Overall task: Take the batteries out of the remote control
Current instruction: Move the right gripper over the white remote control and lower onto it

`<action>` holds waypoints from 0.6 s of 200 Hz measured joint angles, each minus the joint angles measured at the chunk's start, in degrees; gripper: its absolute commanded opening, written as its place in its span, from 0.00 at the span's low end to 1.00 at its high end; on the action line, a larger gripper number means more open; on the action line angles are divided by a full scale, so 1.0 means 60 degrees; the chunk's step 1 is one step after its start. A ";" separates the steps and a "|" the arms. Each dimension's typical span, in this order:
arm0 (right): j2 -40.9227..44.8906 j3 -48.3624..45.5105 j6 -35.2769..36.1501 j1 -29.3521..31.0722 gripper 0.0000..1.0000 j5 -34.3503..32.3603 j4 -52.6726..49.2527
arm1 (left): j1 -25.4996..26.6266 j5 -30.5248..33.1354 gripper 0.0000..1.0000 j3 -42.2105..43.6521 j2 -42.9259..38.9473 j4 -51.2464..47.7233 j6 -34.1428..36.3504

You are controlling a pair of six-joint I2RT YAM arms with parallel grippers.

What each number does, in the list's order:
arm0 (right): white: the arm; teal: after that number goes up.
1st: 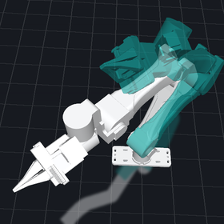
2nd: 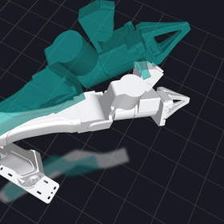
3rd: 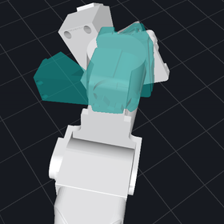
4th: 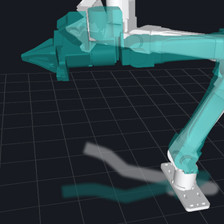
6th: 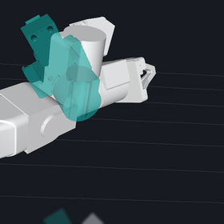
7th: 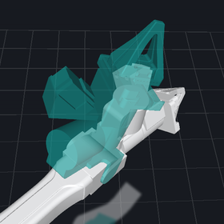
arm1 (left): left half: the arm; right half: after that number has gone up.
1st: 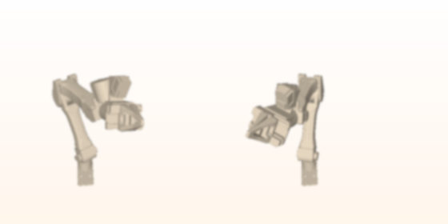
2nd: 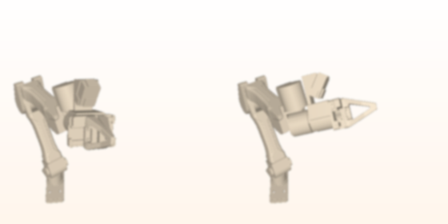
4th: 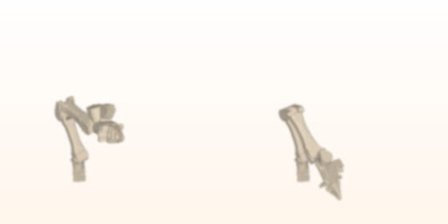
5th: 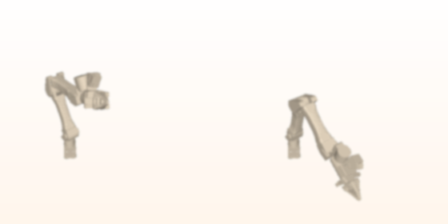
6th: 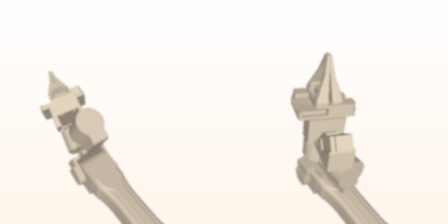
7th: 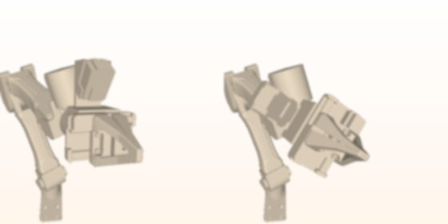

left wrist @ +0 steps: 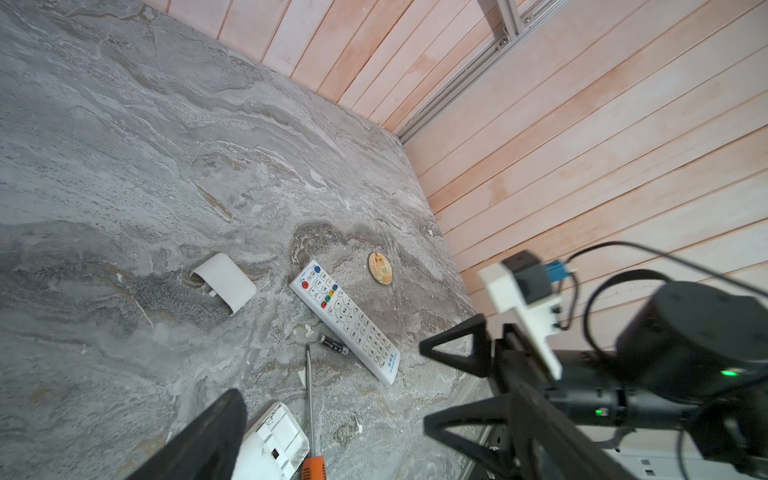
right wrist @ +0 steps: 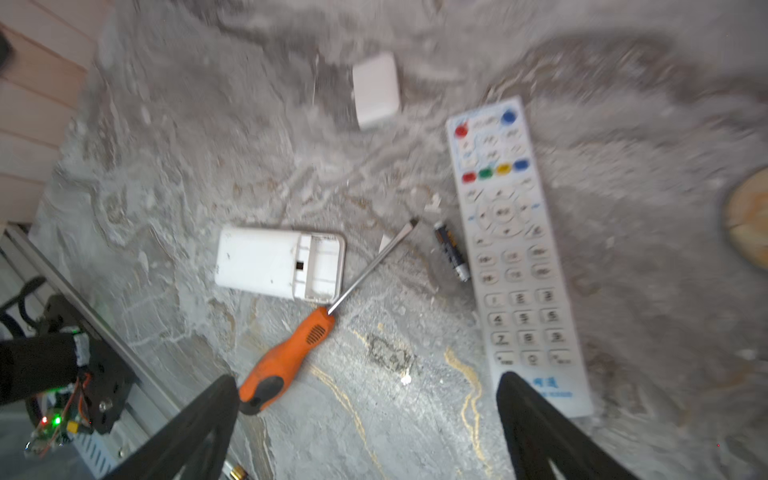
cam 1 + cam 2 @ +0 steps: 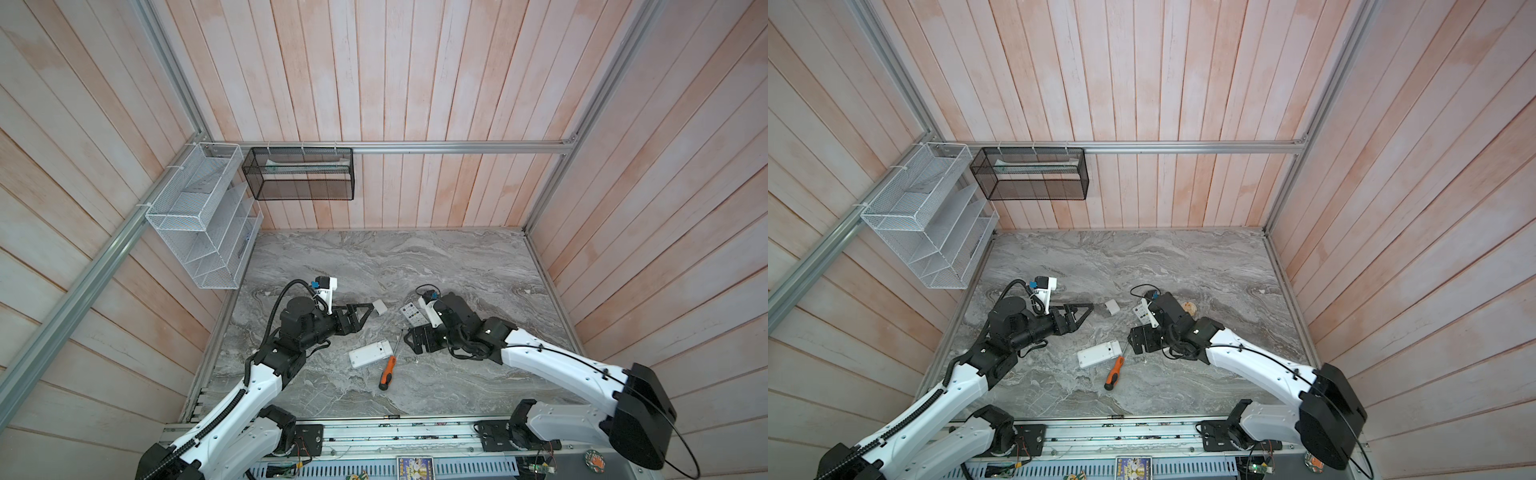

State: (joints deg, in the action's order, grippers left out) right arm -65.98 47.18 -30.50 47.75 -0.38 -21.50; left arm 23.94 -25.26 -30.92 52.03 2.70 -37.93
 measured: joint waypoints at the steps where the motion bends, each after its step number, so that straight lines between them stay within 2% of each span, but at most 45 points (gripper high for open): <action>1: 0.0051 0.0000 -0.0007 0.0000 0.98 -0.0040 -0.0004 | -0.0004 0.0000 1.00 0.0000 0.0000 0.0000 0.0000; 15: 0.1020 -0.0124 -0.0404 -0.0189 0.97 -0.0783 0.0091 | -0.0051 0.0000 1.00 0.0066 -0.0015 0.0011 0.0040; 47: 0.2138 -0.0798 -0.0109 -0.1687 0.97 -0.0382 0.0423 | -0.0175 -0.0029 1.00 0.0138 -0.0015 -0.0058 0.0084; 84: 0.1552 -0.0801 0.0656 -0.3289 0.98 0.0761 0.0040 | -0.0291 -0.0280 1.00 0.0138 0.0073 -0.0186 0.0102; 120: 0.0226 -0.0270 0.1548 -0.3501 0.98 0.1479 -0.0871 | -0.0503 -0.0761 1.00 0.0044 0.0754 -0.0342 -0.0117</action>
State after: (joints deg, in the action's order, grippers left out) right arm -64.62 45.56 -21.21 26.74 8.49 -26.72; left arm 20.93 -29.82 -30.65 56.55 0.64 -38.63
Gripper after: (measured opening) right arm 0.980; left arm 0.999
